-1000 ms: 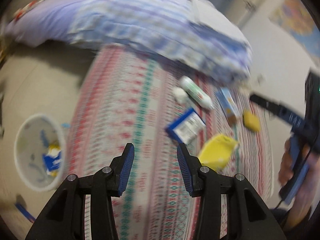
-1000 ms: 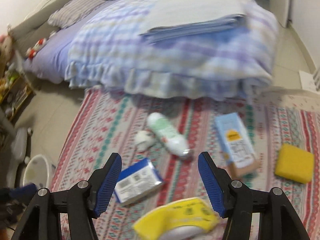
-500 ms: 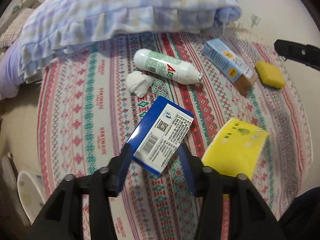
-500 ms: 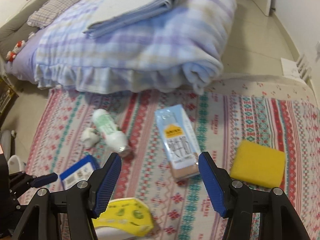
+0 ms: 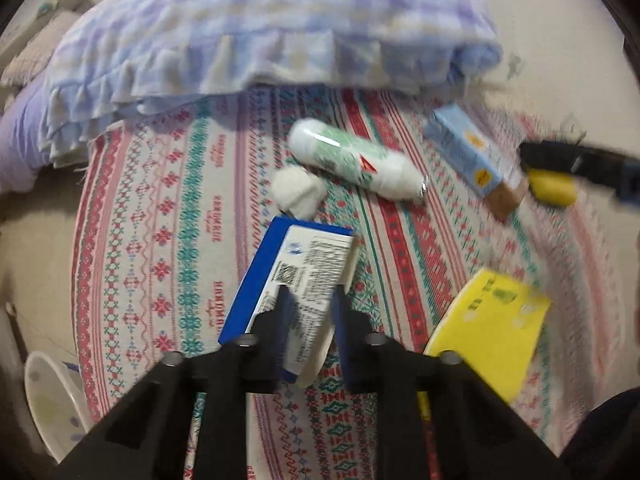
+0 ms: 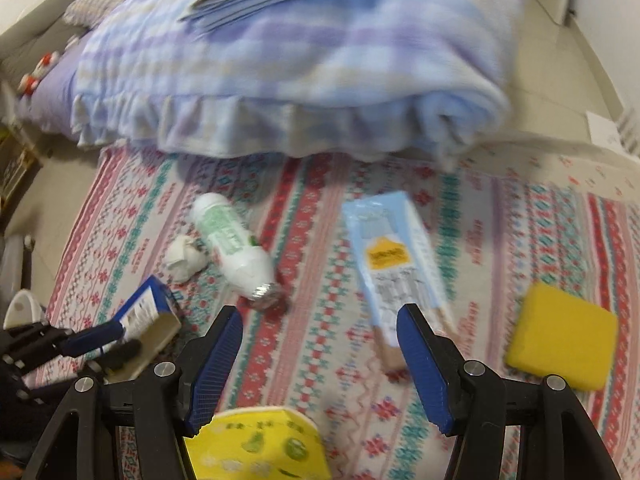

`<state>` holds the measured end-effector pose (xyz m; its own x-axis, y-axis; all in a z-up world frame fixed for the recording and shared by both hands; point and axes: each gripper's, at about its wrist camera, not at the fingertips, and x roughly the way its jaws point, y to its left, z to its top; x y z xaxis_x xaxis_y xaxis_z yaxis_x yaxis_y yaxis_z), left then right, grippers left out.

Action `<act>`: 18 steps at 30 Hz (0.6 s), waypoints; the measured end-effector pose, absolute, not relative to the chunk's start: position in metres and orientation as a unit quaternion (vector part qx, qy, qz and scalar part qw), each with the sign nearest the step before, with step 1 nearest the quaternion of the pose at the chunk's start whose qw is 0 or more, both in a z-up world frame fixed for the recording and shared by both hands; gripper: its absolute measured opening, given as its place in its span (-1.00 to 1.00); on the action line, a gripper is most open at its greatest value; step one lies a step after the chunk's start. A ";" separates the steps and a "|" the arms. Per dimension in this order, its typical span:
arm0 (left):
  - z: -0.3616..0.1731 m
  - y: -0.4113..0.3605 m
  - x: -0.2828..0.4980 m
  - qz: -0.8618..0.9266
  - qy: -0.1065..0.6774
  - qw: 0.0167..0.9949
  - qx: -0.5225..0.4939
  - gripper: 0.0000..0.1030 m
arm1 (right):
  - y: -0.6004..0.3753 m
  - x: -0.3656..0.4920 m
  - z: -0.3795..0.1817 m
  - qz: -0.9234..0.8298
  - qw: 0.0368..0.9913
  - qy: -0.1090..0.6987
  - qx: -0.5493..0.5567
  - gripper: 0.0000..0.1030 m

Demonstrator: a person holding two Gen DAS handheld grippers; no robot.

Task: Collect trash
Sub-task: 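Grasp the flat blue-white box with the left tool, then drop the box into the wastebasket with the left tool while the right tool grasps crumpled tissue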

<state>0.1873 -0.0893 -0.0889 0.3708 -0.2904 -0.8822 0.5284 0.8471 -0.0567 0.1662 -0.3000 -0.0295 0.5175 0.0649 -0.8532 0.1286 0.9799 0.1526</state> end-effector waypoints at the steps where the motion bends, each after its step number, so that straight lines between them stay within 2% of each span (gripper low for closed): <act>1: -0.087 -0.086 0.190 -0.242 0.502 0.822 0.115 -0.77 | -0.295 0.169 -0.031 -0.014 0.866 0.491 0.091 0.33; 7: -0.077 -0.053 0.208 -0.215 0.507 0.832 0.062 -0.98 | -0.255 0.192 -0.045 0.016 0.860 0.507 0.051 0.33; 11: -0.077 -0.024 0.218 -0.198 0.520 0.831 0.021 -1.00 | -0.234 0.207 -0.050 0.036 0.857 0.512 0.044 0.32; 18: -0.071 0.010 0.217 -0.191 0.528 0.827 -0.035 -1.00 | -0.193 0.238 -0.074 0.064 0.838 0.540 0.036 0.05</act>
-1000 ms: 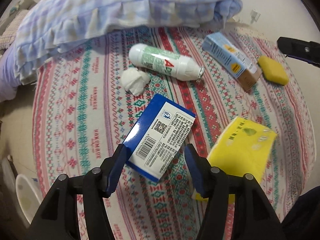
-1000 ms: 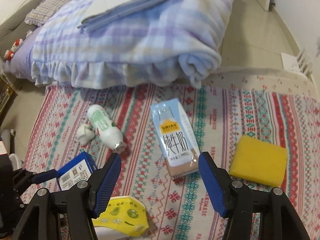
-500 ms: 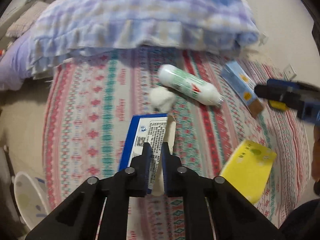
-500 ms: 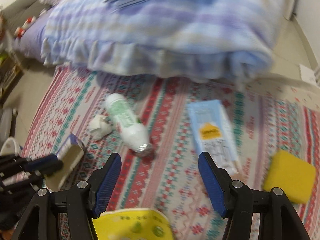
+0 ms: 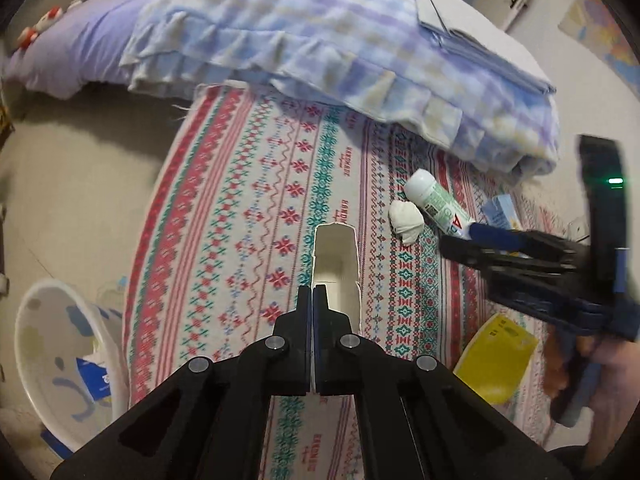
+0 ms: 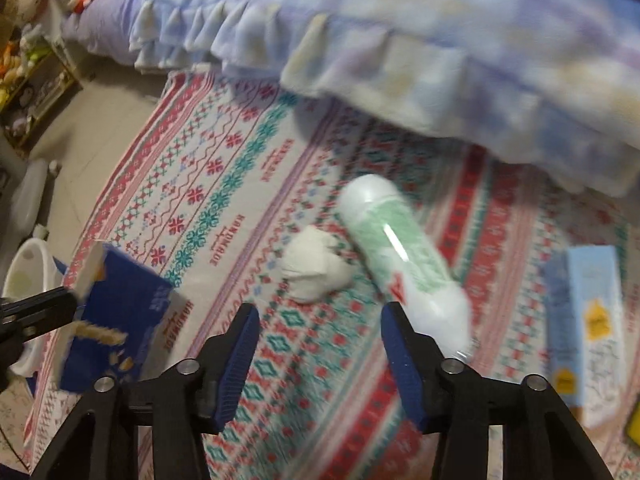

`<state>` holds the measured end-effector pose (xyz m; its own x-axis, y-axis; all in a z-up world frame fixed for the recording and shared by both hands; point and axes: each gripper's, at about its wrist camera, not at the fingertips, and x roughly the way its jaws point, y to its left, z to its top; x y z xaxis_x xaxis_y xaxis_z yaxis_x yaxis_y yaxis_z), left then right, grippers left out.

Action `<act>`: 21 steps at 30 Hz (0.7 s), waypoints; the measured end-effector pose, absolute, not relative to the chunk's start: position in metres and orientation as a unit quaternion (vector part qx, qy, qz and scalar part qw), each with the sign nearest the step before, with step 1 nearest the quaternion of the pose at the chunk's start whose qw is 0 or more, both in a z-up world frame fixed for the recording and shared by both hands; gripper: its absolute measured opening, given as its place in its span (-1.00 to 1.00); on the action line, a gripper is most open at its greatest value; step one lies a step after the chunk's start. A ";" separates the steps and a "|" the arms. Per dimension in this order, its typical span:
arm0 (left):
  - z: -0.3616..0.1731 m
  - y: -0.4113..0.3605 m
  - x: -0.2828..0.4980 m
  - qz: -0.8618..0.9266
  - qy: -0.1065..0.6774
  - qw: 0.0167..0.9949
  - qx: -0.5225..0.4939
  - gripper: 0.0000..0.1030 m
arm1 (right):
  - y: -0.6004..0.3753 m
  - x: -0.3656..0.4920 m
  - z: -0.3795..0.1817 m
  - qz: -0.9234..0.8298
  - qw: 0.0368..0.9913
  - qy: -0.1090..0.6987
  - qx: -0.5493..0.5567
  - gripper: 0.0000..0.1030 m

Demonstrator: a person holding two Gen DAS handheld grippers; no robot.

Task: Collect trash
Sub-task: 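Drop the box into the wastebasket with the left tool while the right tool grasps crumpled tissue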

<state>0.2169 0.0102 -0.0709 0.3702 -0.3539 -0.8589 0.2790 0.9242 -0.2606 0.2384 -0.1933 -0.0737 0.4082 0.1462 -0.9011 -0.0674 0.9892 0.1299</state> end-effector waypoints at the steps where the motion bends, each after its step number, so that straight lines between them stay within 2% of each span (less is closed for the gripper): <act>1: -0.070 0.014 0.215 -0.189 0.529 0.826 -0.039 -1.00 | -0.189 0.242 -0.077 0.063 0.837 0.543 0.031 0.05; 10: -0.062 0.050 0.208 -0.178 0.533 0.823 -0.080 -1.00 | -0.162 0.270 -0.107 0.033 0.821 0.569 -0.028 -0.02; 12: -0.062 0.057 0.208 -0.175 0.534 0.822 -0.086 -1.00 | -0.162 0.273 -0.115 0.028 0.820 0.571 -0.036 -0.24; 13: -0.062 0.061 0.208 -0.174 0.534 0.823 -0.088 -1.00 | -0.161 0.273 -0.114 0.029 0.822 0.567 -0.039 -0.44; 14: -0.062 0.065 0.208 -0.172 0.534 0.823 -0.091 -1.00 | -0.161 0.273 -0.113 0.033 0.822 0.567 -0.041 -0.75; 21: -0.053 0.099 0.207 -0.161 0.525 0.826 -0.125 -1.00 | -0.158 0.260 -0.080 0.060 0.841 0.537 -0.013 -0.75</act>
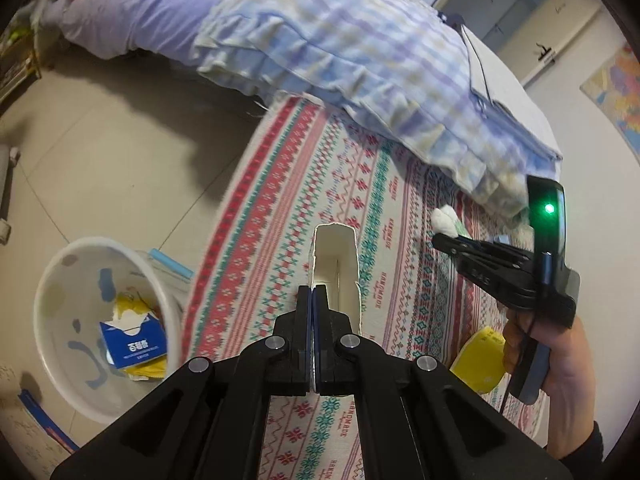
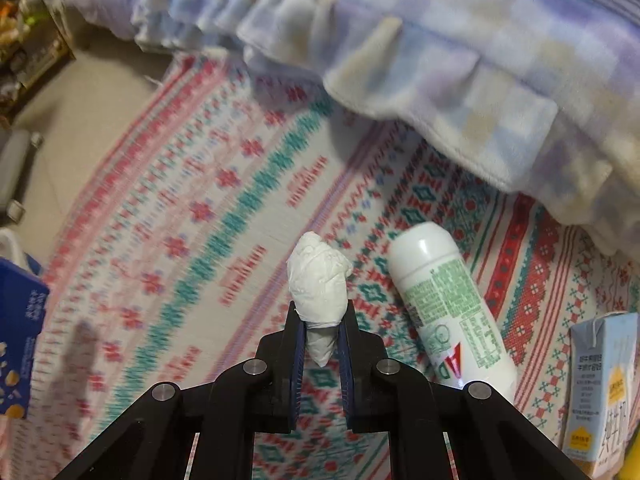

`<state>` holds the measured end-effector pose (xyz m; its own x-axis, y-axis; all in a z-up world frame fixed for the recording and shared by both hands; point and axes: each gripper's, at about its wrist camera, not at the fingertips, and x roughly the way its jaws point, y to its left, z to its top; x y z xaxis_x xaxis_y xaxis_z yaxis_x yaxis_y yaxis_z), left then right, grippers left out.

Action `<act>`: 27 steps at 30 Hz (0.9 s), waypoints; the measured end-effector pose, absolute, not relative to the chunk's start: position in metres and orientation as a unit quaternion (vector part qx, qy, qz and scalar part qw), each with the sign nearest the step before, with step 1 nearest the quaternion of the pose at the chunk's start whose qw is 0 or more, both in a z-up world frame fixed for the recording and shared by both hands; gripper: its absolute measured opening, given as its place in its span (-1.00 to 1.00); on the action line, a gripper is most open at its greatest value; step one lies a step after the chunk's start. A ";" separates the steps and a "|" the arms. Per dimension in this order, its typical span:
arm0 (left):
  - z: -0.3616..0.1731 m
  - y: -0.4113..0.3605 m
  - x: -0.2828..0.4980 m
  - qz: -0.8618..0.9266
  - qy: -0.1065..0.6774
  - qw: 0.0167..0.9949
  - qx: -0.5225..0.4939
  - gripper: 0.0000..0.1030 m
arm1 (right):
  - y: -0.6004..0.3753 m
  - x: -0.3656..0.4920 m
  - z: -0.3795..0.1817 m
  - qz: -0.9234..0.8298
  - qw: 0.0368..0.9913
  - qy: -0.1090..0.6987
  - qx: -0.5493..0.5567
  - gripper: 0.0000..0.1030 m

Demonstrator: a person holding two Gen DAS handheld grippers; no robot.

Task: Collect trash
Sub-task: 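Drop the box into the wastebasket with the left tool while the right tool grasps crumpled tissue, then carry the crumpled tissue over the wastebasket and open the right tool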

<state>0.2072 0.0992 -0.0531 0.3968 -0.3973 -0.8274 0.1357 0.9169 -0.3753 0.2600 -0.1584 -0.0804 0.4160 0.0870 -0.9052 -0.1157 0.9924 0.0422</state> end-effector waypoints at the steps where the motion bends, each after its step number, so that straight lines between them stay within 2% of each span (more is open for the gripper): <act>1: -0.052 0.105 0.206 -0.159 0.524 0.827 -0.130 -1.00 | -0.158 0.258 -0.077 0.066 0.842 0.535 -0.006 -0.75; 8: -0.048 0.166 0.200 -0.126 0.514 0.833 -0.163 -1.00 | -0.124 0.250 -0.063 0.109 0.845 0.523 -0.001 -0.75; 17: -0.077 0.256 0.195 -0.052 0.529 0.822 -0.206 -1.00 | -0.034 0.230 -0.068 0.187 0.828 0.528 -0.027 -0.75; 27: -0.113 0.297 0.197 -0.016 0.568 0.792 -0.223 -0.94 | 0.062 0.215 -0.080 0.247 0.810 0.530 -0.053 -0.74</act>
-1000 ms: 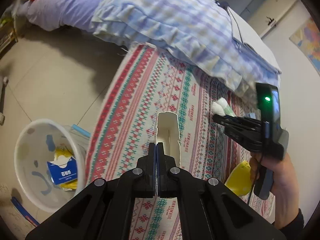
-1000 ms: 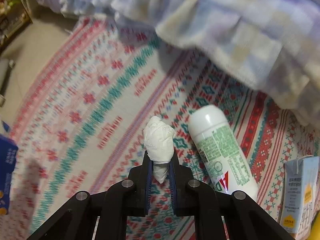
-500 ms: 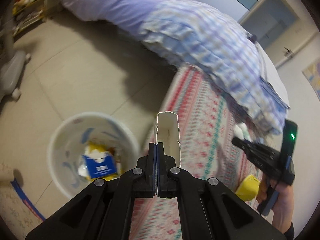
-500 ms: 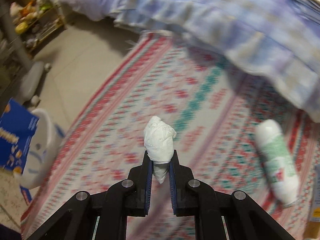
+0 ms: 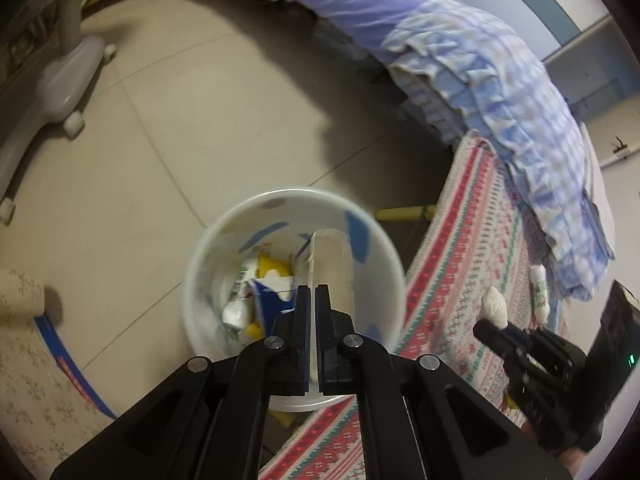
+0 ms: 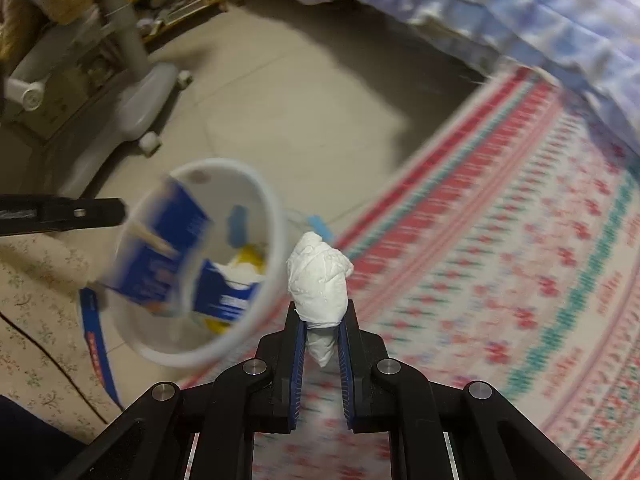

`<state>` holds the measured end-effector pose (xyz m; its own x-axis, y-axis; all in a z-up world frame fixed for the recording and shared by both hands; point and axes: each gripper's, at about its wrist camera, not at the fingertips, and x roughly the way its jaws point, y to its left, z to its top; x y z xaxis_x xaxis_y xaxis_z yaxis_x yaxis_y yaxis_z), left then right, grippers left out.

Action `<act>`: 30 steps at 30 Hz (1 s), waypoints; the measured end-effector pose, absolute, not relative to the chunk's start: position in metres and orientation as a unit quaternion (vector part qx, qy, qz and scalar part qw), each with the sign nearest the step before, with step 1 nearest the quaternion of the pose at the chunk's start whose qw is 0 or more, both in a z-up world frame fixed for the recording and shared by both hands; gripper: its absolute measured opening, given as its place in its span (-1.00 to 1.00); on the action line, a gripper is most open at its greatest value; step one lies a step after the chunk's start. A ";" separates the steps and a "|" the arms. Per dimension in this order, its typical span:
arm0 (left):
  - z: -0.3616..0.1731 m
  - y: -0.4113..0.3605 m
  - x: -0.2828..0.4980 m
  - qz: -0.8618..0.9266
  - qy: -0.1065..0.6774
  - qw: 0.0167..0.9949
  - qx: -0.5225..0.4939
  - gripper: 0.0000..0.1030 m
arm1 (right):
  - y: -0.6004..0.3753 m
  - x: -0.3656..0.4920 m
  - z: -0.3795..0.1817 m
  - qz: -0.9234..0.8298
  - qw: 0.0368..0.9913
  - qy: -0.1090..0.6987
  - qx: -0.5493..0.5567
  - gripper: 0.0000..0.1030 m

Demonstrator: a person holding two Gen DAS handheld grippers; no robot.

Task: Collect trash
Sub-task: 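Carry the crumpled tissue over the wastebasket and open the right tool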

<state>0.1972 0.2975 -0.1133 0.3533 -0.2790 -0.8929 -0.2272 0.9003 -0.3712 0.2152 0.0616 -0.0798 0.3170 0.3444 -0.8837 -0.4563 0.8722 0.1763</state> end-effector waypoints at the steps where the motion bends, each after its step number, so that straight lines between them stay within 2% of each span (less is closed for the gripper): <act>1: -0.113 0.300 0.196 -0.011 0.567 0.793 -0.221 -0.94 | 0.069 0.215 -0.081 0.253 0.808 0.529 -0.053 -0.74; 8: -0.107 0.308 0.191 -0.025 0.560 0.795 -0.234 -0.94 | 0.113 0.211 -0.088 0.281 0.799 0.528 -0.060 -0.73; 13: -0.108 0.309 0.193 -0.028 0.563 0.791 -0.240 -0.94 | 0.121 0.209 -0.091 0.296 0.803 0.516 -0.038 -0.61; 17: -0.107 0.308 0.193 -0.030 0.564 0.790 -0.238 -0.94 | 0.121 0.205 -0.090 0.298 0.807 0.509 -0.033 -0.44; 30: -0.095 0.282 0.189 -0.042 0.564 0.793 -0.226 -0.94 | 0.087 0.198 -0.074 0.287 0.814 0.504 -0.014 -0.44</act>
